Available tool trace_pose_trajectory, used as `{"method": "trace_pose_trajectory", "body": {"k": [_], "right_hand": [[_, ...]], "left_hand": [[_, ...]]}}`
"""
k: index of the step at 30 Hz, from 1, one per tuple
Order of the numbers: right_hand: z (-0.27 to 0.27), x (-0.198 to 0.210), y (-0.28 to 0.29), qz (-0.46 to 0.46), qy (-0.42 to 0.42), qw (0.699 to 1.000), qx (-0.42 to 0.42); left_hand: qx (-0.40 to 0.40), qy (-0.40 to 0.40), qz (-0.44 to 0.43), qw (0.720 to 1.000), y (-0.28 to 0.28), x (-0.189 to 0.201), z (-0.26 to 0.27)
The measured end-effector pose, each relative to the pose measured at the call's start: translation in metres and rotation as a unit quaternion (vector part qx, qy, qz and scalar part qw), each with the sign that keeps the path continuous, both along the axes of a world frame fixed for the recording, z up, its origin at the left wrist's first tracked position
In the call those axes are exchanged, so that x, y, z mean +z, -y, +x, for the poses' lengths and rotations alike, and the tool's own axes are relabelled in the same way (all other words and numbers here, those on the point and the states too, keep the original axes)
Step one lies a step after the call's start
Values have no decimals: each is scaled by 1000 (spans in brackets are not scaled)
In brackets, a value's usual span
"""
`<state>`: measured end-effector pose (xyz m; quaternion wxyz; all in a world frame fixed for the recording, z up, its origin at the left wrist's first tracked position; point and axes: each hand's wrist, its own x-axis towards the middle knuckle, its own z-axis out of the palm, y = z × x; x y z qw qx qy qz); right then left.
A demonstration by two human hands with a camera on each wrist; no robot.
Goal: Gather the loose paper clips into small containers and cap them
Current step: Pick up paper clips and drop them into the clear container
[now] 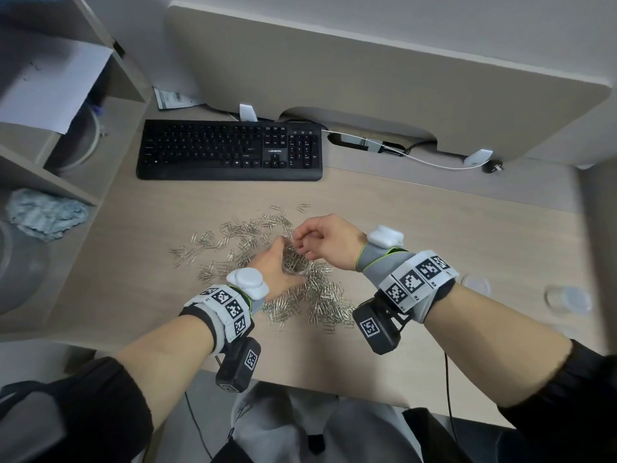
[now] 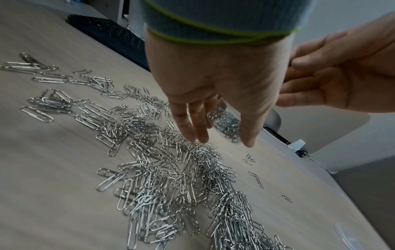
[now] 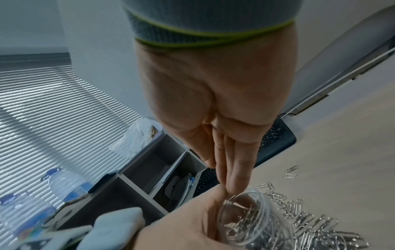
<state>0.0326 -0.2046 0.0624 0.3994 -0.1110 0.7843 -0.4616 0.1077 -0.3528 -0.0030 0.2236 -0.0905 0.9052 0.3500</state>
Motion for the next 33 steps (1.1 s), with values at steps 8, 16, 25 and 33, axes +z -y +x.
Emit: {"method": "trace_pose_trajectory", "body": {"k": [8,16,25,33], "right_hand": [[-37,-49,-54,193,-40,974,-113],[-50,-84,-111,430,-16,902,-45],[-40,-108,-34,365,-92,924,72],[-33,-106,-66,351,-120,929,-7]], "left_hand": [[7,0,7,1000,11,-7,-4],[7,25,-21,999,28,-13,-3],[0,30,-27,999,36,-21,-4],[-11,26,-11,1000,38,-13,-12]]}}
